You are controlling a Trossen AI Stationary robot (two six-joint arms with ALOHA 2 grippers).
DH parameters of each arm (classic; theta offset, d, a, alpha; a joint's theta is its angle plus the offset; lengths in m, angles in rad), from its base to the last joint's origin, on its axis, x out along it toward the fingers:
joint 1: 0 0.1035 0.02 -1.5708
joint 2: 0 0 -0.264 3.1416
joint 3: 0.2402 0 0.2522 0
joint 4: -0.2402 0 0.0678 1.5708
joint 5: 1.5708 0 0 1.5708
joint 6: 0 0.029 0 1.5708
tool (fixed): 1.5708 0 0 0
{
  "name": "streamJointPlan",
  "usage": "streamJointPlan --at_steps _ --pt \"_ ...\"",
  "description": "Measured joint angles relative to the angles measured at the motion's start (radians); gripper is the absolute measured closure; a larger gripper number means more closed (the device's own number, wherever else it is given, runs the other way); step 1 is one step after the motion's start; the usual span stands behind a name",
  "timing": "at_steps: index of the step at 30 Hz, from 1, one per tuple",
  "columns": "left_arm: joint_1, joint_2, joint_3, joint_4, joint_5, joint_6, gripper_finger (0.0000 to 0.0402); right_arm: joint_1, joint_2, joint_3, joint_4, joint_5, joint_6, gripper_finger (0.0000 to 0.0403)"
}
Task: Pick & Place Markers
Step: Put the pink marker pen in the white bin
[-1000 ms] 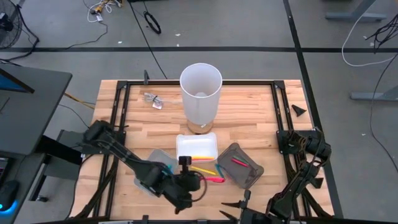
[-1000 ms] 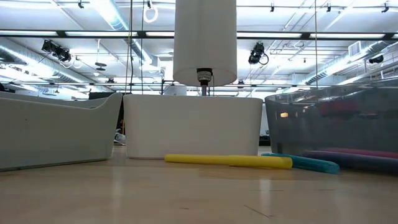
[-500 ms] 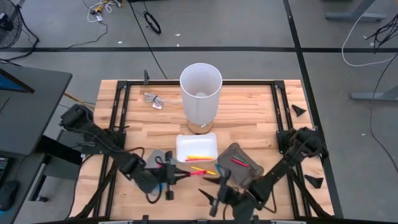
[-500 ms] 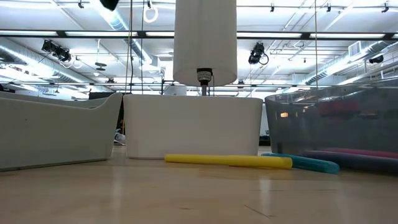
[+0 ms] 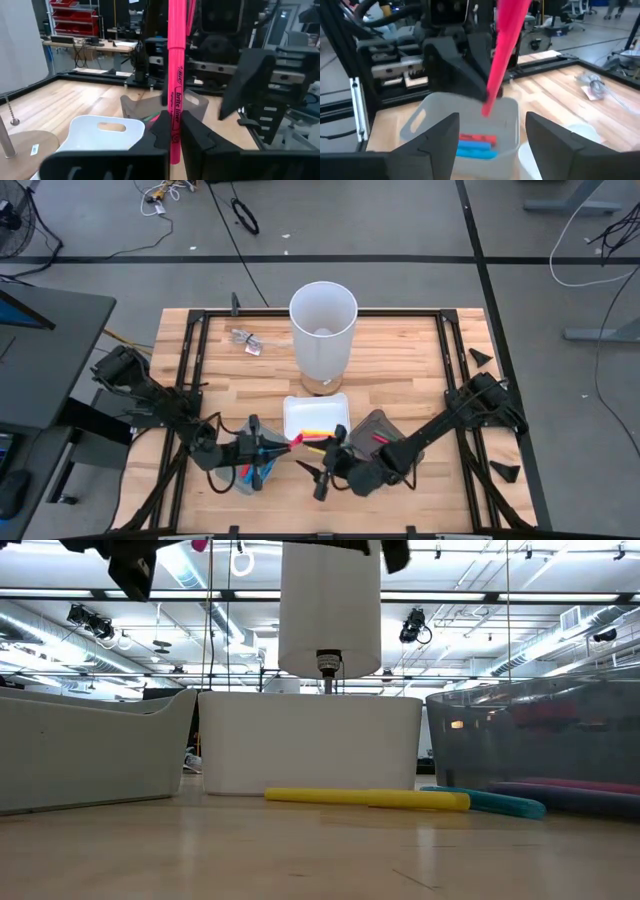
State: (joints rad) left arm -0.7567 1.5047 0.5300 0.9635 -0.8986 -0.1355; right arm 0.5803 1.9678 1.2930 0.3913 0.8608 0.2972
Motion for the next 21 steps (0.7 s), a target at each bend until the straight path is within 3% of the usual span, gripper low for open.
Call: streamJointPlan --at_steps 13,16,21 --pt "0.003 0.000 -0.008 0.013 0.001 0.017 0.0382 -0.066 0.000 0.000 0.195 -0.128 -0.145 0.0184" --pt "0.003 0.000 -0.008 0.013 0.001 0.017 0.0382 -0.084 0.000 0.000 0.211 -0.203 -0.133 0.0197" --pt "0.003 0.000 -0.008 0.012 0.001 0.017 0.0382 -0.098 0.000 0.000 0.210 -0.226 -0.122 0.0240"
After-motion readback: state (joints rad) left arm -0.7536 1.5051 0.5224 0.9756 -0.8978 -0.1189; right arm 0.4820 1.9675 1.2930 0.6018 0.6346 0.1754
